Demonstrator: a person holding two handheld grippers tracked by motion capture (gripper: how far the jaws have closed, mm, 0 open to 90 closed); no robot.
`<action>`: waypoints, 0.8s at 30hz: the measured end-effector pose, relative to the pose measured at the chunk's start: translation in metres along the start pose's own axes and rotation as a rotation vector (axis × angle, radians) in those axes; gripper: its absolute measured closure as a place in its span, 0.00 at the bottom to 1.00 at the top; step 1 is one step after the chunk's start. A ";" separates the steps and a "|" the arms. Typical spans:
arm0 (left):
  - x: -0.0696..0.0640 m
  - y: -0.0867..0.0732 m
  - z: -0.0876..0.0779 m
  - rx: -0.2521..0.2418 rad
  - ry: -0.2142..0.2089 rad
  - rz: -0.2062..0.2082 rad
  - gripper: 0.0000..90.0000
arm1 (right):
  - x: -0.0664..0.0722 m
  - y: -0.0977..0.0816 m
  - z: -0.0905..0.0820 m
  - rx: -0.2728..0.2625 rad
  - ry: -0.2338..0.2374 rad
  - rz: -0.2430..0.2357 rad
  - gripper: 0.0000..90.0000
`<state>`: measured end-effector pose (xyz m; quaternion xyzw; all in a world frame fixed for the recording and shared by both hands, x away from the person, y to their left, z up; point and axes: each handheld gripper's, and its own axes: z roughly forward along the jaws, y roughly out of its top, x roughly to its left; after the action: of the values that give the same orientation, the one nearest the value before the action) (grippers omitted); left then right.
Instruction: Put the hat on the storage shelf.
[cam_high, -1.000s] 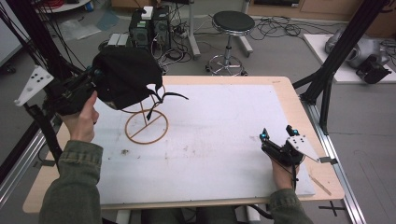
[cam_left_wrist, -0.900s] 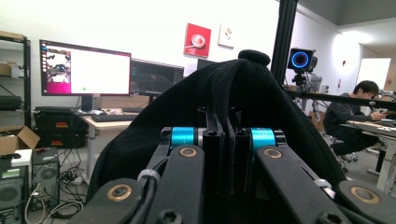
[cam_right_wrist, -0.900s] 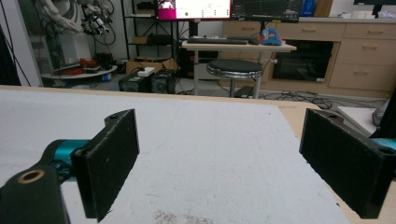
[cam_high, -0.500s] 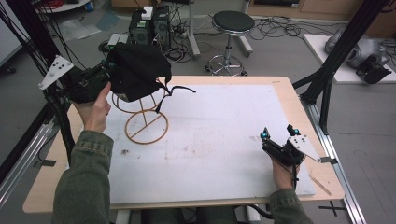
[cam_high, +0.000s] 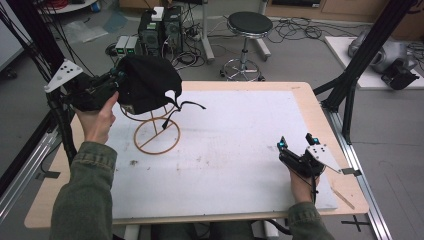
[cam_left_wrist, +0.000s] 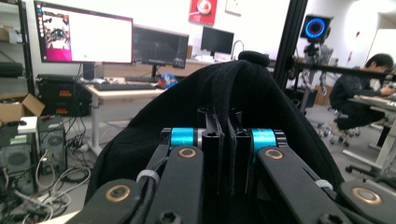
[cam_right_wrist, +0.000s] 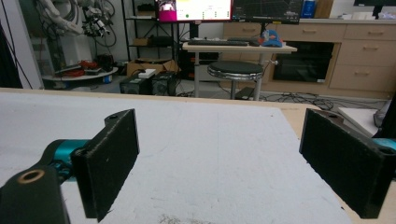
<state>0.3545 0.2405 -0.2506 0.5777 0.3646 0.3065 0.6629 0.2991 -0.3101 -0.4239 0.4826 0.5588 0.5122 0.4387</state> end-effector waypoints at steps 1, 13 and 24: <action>0.001 -0.002 0.000 0.007 0.005 -0.006 0.96 | 0.000 0.000 0.000 0.000 0.000 0.000 0.12; 0.003 -0.021 0.004 0.108 0.016 0.023 0.91 | 0.001 0.000 0.001 0.001 -0.002 -0.004 0.12; 0.004 -0.024 0.003 0.105 0.025 0.009 0.91 | 0.000 0.000 0.000 0.000 -0.002 0.000 0.12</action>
<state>0.3593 0.2388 -0.2743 0.6095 0.3859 0.2968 0.6257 0.2995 -0.3097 -0.4237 0.4831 0.5585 0.5116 0.4393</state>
